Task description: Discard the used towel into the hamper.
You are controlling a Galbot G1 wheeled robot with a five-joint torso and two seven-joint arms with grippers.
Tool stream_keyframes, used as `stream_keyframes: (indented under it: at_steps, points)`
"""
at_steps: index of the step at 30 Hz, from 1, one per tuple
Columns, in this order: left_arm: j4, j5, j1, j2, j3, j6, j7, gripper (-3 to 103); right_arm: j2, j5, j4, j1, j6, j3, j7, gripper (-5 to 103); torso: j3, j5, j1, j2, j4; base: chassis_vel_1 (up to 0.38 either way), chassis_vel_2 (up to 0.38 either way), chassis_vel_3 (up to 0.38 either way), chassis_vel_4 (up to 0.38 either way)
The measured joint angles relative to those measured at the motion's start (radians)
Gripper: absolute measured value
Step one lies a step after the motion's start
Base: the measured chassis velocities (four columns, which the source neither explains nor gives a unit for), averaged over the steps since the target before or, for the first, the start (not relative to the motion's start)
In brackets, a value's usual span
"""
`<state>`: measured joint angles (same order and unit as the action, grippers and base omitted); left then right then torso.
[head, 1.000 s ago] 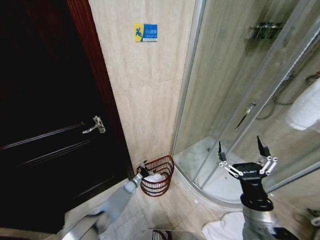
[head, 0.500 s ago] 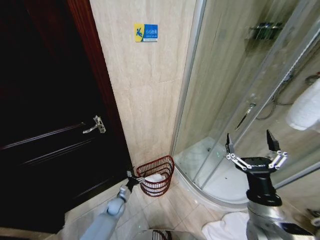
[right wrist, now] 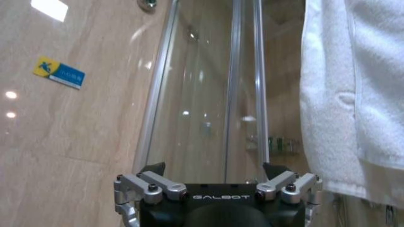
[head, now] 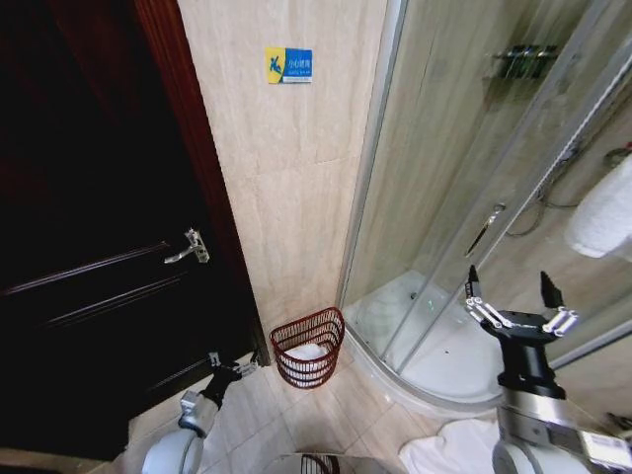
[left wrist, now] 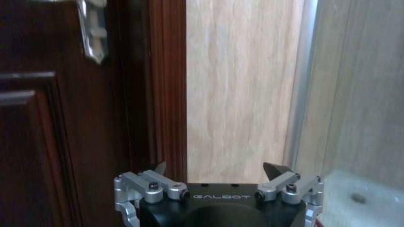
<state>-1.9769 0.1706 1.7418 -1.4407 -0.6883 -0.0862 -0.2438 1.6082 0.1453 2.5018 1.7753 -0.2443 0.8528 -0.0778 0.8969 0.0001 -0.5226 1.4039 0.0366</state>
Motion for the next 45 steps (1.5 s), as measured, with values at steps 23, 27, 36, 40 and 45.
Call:
stream_keyframes:
  at_steps: [23,27,36,40,45]
  points:
    - [-0.46,-0.009,0.075,-0.103,0.079,0.206,0.003,100,-0.001,0.043,-0.001,-0.008,0.029,0.014,0.009,100,0.0,0.0002,0.0,0.0,0.0,0.0,0.0,0.0,0.0]
    - [-0.494,-0.009,0.089,-0.098,0.117,0.206,0.024,100,-0.001,0.043,-0.002,-0.009,0.029,0.014,0.008,100,0.0,0.0001,0.0,0.0,0.0,0.0,0.0,0.0,0.0]
    - [-0.53,-0.012,0.114,-0.096,0.181,0.199,0.061,100,0.0,0.043,-0.002,-0.007,0.026,0.015,0.005,100,0.0,-0.0001,0.0,0.0,0.0,0.0,0.0,0.0,0.0]
    - [-0.53,-0.026,0.117,-0.091,0.203,0.163,0.074,100,0.0,0.043,-0.002,-0.007,0.026,0.016,0.002,100,0.0,0.0,0.0,0.0,0.0,0.0,0.0,0.0,0.0]
    - [-0.53,-0.029,0.116,-0.078,0.195,0.117,0.086,100,0.0,0.042,-0.002,-0.007,0.025,0.014,-0.003,100,0.0,-0.0001,0.0,0.0,0.0,0.0,0.0,0.0,0.0]
